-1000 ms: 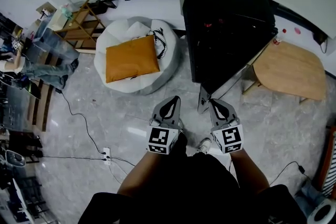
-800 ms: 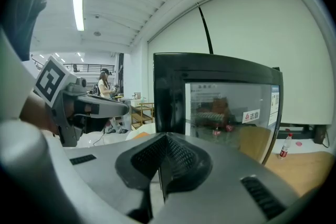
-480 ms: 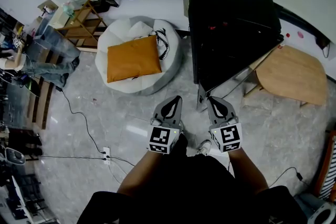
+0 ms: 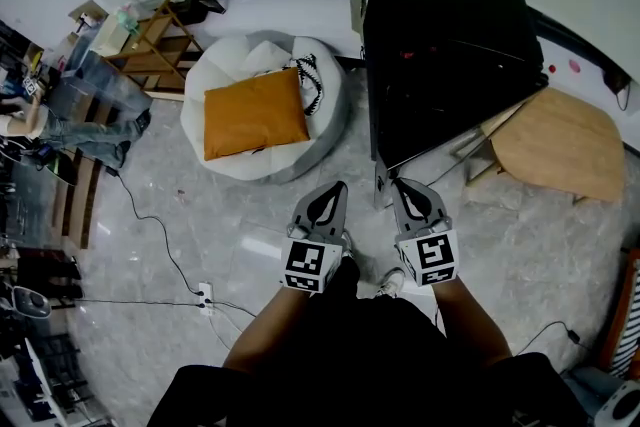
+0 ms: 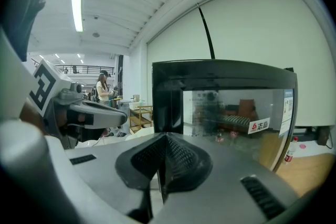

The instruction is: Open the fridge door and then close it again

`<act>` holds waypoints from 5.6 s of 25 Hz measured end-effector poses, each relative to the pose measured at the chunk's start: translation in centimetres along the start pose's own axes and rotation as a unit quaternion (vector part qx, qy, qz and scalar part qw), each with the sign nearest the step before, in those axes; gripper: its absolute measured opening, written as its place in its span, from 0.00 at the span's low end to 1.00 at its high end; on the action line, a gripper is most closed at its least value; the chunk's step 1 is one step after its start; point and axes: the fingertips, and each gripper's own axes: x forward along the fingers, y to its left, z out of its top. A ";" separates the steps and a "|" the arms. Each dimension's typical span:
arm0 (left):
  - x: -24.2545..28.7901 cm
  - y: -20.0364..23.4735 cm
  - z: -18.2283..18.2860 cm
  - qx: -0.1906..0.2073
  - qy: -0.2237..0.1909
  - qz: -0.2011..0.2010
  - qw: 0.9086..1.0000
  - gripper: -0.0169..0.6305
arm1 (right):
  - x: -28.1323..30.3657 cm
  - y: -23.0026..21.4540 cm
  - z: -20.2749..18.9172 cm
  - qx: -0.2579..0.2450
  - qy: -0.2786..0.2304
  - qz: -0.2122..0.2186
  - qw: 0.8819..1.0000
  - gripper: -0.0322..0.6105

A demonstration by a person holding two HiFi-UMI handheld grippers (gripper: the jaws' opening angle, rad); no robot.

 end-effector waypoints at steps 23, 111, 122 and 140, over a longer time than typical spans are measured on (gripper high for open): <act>5.2 6.1 1.8 0.031 0.008 -0.026 0.999 0.06 | 8.6 -2.2 2.3 0.009 -0.009 -0.037 0.999 0.08; 6.5 6.0 3.3 0.018 -0.033 -0.127 0.991 0.06 | 2.1 -4.0 4.6 0.033 -0.036 -0.177 0.983 0.08; 5.2 -0.4 4.8 0.026 -0.042 -0.146 0.988 0.06 | -5.8 -6.2 5.5 0.010 -0.050 -0.197 0.979 0.08; 4.0 -6.8 6.5 0.048 -0.053 -0.150 0.986 0.06 | -11.7 -9.1 6.3 0.006 -0.077 -0.220 0.972 0.08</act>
